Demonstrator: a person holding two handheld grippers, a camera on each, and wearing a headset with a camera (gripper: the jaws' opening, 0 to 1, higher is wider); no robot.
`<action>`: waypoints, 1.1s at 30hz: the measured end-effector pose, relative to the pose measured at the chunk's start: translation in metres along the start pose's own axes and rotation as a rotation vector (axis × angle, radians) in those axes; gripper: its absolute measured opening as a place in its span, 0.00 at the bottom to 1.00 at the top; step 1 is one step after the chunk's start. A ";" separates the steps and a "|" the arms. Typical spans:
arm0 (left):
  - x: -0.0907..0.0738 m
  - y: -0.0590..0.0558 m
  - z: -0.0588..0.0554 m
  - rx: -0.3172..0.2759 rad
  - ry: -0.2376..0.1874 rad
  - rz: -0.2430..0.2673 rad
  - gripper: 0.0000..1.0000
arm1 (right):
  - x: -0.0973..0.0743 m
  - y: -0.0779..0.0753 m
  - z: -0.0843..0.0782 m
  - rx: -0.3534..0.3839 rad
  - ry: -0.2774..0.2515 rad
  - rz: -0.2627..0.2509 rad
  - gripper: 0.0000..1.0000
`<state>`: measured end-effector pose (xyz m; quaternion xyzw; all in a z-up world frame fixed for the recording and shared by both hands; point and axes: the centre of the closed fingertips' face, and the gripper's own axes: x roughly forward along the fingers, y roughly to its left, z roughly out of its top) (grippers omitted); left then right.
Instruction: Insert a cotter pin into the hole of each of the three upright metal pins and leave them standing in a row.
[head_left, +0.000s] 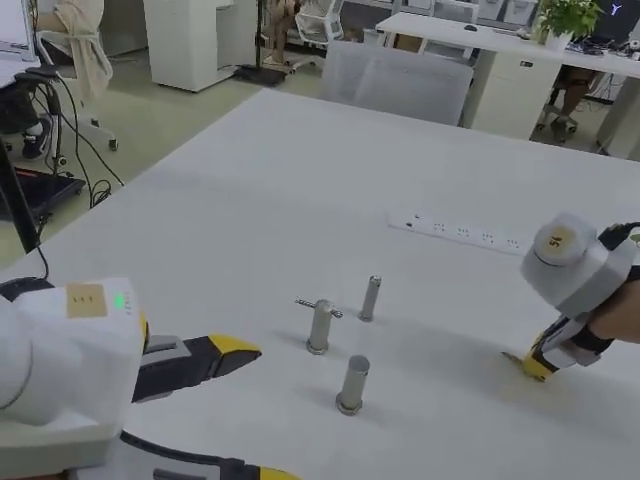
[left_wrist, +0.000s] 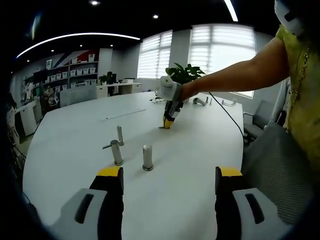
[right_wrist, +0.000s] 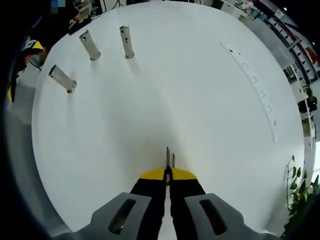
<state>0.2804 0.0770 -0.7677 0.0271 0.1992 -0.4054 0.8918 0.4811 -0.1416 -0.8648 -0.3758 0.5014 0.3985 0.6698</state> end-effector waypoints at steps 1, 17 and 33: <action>0.000 0.000 0.000 -0.001 0.000 0.001 0.74 | -0.001 0.000 0.000 0.001 -0.002 0.002 0.02; 0.000 -0.003 0.006 -0.005 -0.019 -0.013 0.70 | -0.028 0.028 0.001 -0.002 -0.029 0.029 0.02; 0.004 -0.018 0.017 0.007 -0.043 -0.053 0.67 | -0.072 0.066 0.009 -0.083 -0.065 0.008 0.02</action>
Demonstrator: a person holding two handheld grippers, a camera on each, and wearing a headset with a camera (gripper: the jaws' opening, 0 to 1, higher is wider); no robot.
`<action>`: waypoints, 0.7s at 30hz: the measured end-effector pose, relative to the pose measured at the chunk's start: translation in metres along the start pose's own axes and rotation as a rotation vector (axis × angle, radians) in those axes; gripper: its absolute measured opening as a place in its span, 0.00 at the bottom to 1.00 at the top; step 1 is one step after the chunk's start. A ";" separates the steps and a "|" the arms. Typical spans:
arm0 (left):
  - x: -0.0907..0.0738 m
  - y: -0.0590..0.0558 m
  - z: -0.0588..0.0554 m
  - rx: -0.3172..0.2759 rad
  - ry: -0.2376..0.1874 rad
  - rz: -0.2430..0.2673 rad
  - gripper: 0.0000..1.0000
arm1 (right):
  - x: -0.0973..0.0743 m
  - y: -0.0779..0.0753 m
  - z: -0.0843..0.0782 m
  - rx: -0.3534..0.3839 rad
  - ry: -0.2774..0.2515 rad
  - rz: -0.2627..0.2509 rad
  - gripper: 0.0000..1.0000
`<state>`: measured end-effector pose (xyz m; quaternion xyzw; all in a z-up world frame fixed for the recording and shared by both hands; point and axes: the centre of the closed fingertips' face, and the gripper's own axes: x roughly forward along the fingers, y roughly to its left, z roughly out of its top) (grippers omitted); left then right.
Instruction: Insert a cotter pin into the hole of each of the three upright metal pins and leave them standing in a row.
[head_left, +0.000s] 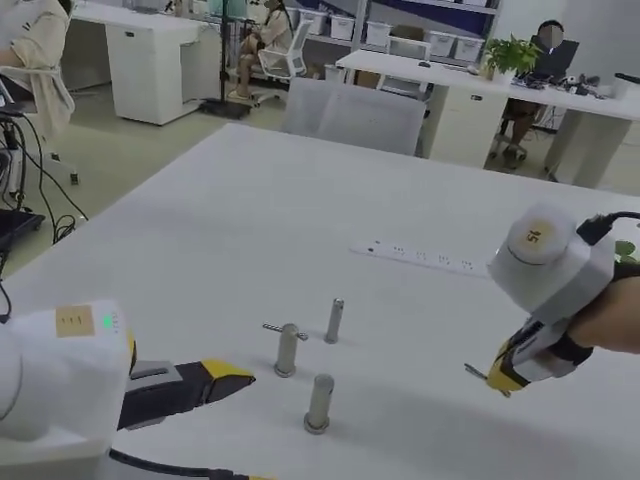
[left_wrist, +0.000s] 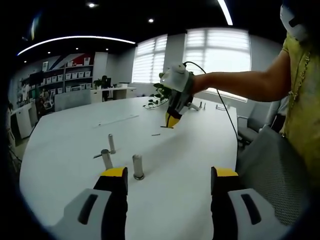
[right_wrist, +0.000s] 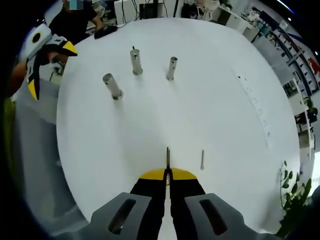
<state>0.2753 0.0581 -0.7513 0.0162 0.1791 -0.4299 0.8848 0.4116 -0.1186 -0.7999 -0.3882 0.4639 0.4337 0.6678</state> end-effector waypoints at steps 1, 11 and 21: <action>0.000 -0.001 0.000 -0.002 -0.001 -0.003 0.66 | -0.002 0.003 0.000 -0.003 0.000 0.001 0.02; 0.012 -0.013 0.006 0.024 0.012 -0.046 0.63 | -0.025 0.036 0.007 -0.064 -0.024 -0.001 0.02; 0.031 -0.021 0.013 0.050 0.035 -0.137 0.60 | -0.036 0.063 0.015 -0.114 -0.032 0.022 0.02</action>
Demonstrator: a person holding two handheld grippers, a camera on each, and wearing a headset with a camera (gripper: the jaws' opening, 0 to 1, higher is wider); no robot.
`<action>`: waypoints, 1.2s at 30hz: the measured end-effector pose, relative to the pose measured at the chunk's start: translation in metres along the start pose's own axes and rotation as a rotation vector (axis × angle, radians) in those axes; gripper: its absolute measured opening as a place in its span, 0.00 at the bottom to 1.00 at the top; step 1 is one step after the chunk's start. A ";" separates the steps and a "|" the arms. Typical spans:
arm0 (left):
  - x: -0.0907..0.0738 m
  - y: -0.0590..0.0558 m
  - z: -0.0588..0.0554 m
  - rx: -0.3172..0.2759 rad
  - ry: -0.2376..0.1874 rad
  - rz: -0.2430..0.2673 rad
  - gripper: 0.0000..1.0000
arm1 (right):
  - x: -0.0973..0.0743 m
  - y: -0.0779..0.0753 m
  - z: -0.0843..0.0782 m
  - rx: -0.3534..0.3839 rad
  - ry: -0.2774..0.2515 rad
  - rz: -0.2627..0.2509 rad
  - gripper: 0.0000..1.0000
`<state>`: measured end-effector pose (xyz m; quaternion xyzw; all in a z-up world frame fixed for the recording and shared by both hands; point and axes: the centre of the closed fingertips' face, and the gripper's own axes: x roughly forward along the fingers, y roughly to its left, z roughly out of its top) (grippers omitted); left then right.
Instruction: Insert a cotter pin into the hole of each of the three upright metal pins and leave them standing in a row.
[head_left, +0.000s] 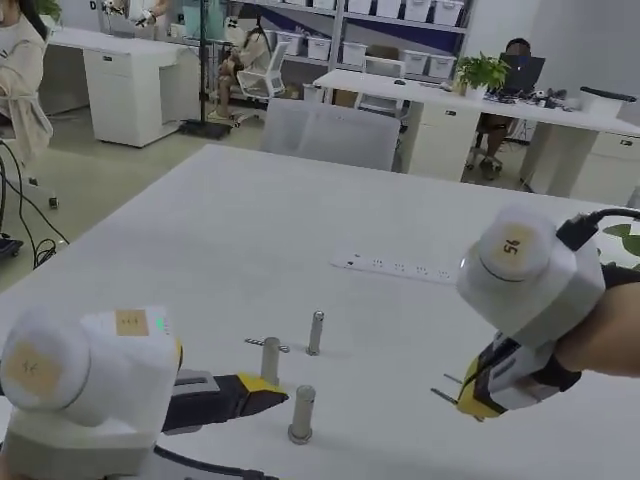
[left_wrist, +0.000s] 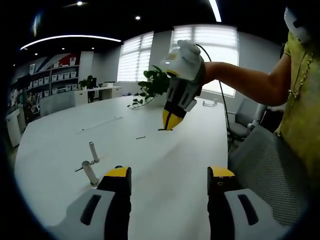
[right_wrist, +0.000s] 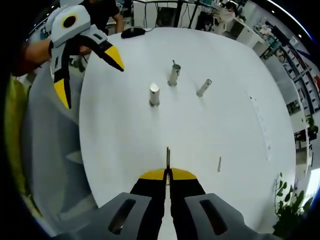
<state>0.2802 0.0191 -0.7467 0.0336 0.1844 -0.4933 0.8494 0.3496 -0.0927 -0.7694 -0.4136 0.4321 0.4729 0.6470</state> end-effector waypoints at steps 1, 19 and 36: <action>0.001 0.000 0.000 0.001 0.001 -0.004 0.60 | 0.000 0.001 0.001 -0.002 0.000 0.001 0.02; 0.036 -0.003 0.016 -0.012 0.002 -0.068 0.39 | -0.006 0.037 0.029 -0.081 -0.043 0.069 0.02; 0.054 0.003 0.022 -0.015 0.013 -0.088 0.19 | -0.007 0.047 0.044 -0.135 -0.061 0.095 0.02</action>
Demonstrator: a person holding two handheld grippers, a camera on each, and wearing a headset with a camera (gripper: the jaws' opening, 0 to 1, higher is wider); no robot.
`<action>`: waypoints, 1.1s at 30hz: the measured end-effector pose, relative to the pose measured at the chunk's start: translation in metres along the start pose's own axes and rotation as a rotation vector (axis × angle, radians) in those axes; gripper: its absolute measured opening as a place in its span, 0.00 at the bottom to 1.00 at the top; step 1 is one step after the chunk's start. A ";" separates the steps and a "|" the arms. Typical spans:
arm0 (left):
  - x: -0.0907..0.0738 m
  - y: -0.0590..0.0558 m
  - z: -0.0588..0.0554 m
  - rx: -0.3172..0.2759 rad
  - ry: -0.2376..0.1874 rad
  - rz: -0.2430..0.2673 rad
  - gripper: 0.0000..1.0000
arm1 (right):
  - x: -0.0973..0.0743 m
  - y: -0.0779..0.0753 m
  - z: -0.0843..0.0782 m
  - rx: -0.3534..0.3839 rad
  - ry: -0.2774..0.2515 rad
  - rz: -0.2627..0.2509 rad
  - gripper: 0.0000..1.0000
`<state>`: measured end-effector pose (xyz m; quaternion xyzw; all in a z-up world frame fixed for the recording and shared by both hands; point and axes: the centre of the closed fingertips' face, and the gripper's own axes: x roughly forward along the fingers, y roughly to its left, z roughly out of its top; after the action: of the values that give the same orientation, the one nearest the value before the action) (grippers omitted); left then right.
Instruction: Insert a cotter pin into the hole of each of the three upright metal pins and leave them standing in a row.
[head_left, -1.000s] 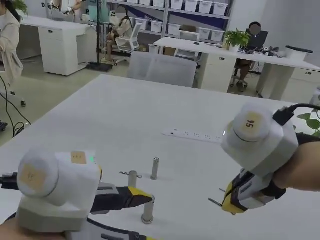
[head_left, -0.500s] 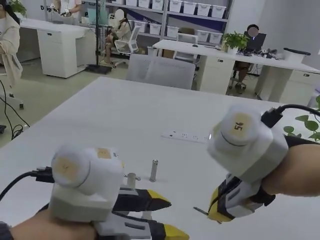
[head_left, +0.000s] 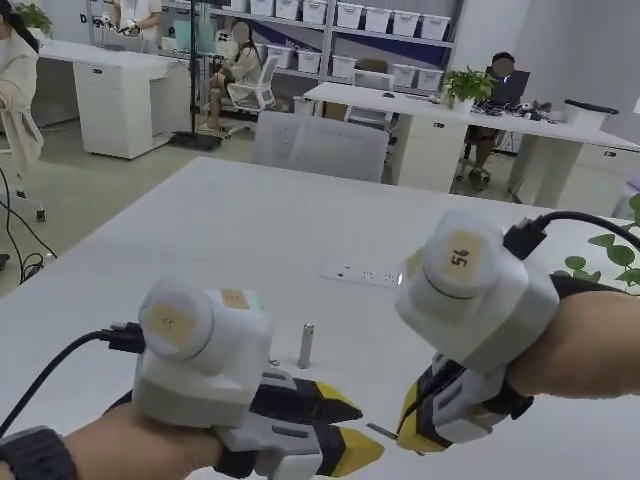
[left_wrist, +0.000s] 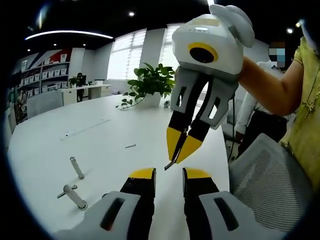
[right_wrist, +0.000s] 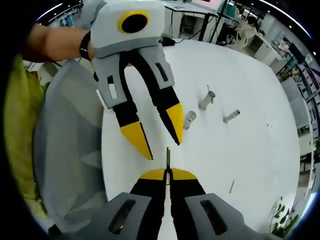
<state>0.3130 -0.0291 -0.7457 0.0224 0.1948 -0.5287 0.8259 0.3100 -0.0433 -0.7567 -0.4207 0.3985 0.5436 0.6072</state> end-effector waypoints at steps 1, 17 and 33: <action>0.001 0.000 -0.001 0.000 0.003 -0.003 0.17 | 0.000 0.000 0.001 -0.003 -0.001 0.001 0.02; 0.007 -0.004 -0.004 -0.019 0.018 -0.039 0.09 | 0.005 0.004 0.003 -0.046 0.004 0.013 0.02; 0.008 -0.003 -0.008 -0.049 0.029 -0.042 0.04 | 0.007 0.006 0.004 -0.093 0.010 0.008 0.02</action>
<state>0.3108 -0.0355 -0.7551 0.0060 0.2202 -0.5405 0.8120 0.3047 -0.0375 -0.7623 -0.4498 0.3774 0.5618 0.5828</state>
